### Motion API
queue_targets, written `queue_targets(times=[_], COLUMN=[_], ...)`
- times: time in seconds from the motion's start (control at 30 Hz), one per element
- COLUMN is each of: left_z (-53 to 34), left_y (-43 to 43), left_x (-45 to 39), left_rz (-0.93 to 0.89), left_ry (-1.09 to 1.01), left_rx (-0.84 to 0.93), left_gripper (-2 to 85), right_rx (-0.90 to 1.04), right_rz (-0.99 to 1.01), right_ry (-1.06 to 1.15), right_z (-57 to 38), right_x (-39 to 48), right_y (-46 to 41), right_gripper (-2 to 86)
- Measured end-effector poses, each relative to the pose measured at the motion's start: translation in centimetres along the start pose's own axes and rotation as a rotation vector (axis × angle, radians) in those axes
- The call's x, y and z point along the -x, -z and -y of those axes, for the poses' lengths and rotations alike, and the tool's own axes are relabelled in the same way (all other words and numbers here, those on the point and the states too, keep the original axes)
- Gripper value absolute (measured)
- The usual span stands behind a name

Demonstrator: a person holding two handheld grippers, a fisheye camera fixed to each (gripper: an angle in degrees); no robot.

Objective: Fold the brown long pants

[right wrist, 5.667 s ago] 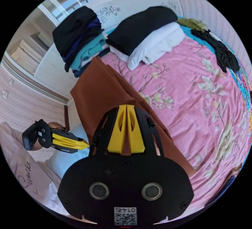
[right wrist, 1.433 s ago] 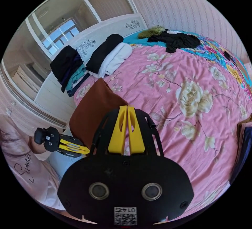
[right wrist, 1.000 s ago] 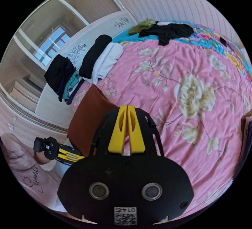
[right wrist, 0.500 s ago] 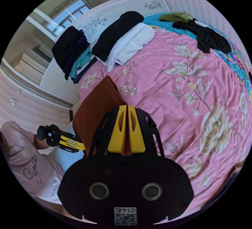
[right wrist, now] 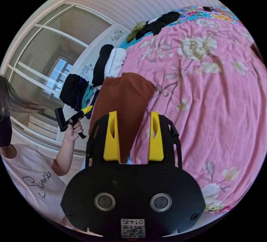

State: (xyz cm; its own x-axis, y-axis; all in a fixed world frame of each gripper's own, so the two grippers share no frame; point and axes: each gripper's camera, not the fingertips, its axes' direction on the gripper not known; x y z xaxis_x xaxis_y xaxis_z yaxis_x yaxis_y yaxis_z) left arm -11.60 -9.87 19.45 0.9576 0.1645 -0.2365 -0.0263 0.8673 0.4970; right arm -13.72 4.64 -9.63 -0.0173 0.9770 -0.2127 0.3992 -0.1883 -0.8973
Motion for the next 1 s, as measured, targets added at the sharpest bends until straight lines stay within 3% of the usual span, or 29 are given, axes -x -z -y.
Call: queue_targets(times=[0.07,0.2,0.3,0.4,0.53,0.67,0.77,0.9,1.0], left_z=[-0.4,-1.4,-2.5,-3.7,-6.6,-9.2,-6.8,6.4,18.1], left_y=[-1.7,-3.2,-3.2,-2.3,-0.3,3.8,8.7,15.4,14.3], left_x=[1.6,5.5,5.2,6.2,5.7,5.2,3.6,3.1,5.3], left_rz=[0.022,-0.259,-0.272,-0.310,-0.242,-0.187,0.002,0.264,0.383], left_ry=[0.063,0.188,0.150,0.187,0.213,0.296,0.167,-0.101,-0.113], left_rx=[0.027,-0.012,-0.072,-0.086,-0.203,-0.406,-0.548,-0.596,-0.511], left_gripper=[15.1,13.7,11.2,8.1,6.7,6.4,6.4,6.9,7.9], right_rx=[0.013,0.009,0.096,0.121,0.140,0.156,0.100,-0.072,-0.122], right_rz=[0.043,0.169,0.072,-0.073,-0.225,-0.168,-0.068,0.124,0.270], right_ry=[-0.008,-0.039,0.044,0.296,0.793,1.154,1.261,1.146,0.793], right_z=[-1.4,-0.9,0.8,1.6,1.7,3.6,7.1,15.5,25.7], right_x=[-0.3,-0.4,1.7,7.0,17.3,25.5,29.1,30.3,27.0], right_y=[-2.1,-3.6,-3.8,-2.9,-2.9,-3.7,-3.7,-2.7,-5.0], right_gripper=[18.0,16.9,13.9,10.2,7.9,7.5,7.5,7.9,9.3])
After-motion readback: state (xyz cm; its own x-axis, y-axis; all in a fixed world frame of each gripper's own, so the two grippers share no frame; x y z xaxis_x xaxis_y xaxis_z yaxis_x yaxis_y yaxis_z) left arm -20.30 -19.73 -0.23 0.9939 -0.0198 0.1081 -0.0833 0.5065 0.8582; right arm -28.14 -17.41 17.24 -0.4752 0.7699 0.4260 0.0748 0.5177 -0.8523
